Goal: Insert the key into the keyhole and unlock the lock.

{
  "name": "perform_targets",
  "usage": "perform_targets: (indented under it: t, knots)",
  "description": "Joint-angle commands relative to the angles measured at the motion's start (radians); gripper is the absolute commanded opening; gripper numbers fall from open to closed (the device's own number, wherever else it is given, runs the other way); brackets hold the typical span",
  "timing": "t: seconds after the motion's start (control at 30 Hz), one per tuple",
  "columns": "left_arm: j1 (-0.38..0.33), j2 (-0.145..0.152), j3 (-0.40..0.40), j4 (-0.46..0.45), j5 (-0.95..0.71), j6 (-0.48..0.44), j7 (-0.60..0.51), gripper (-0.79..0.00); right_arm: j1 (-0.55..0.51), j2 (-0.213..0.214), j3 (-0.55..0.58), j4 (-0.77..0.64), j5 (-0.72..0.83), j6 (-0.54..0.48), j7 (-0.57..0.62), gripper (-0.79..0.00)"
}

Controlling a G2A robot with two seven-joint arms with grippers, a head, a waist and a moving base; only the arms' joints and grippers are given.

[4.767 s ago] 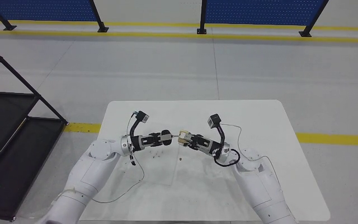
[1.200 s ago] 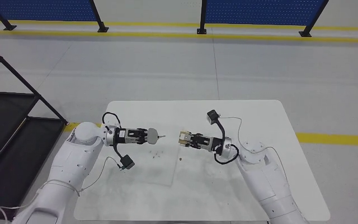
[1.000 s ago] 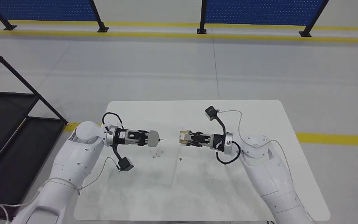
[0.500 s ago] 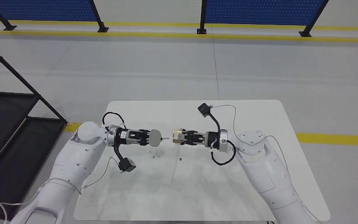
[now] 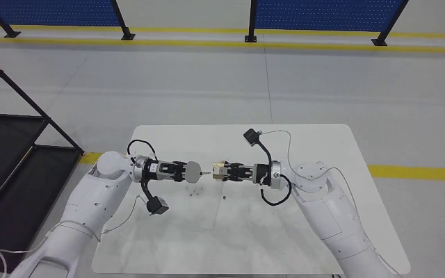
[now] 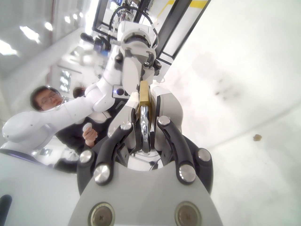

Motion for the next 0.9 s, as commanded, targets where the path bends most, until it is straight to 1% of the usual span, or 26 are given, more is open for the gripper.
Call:
perform_targets:
  t: [0.0, 0.87]
  knots:
    - [-0.001, 0.002, 0.004, -0.001, -0.004, 0.002, -0.002, -0.785, 0.001, 0.001, -0.002, 0.0, 0.001, 0.0, -0.002, -0.785]
    - [-0.014, 0.023, 0.052, -0.004, -0.014, 0.04, -0.04, -0.785, 0.022, 0.013, -0.035, 0.019, 0.036, 0.003, -0.006, -0.785]
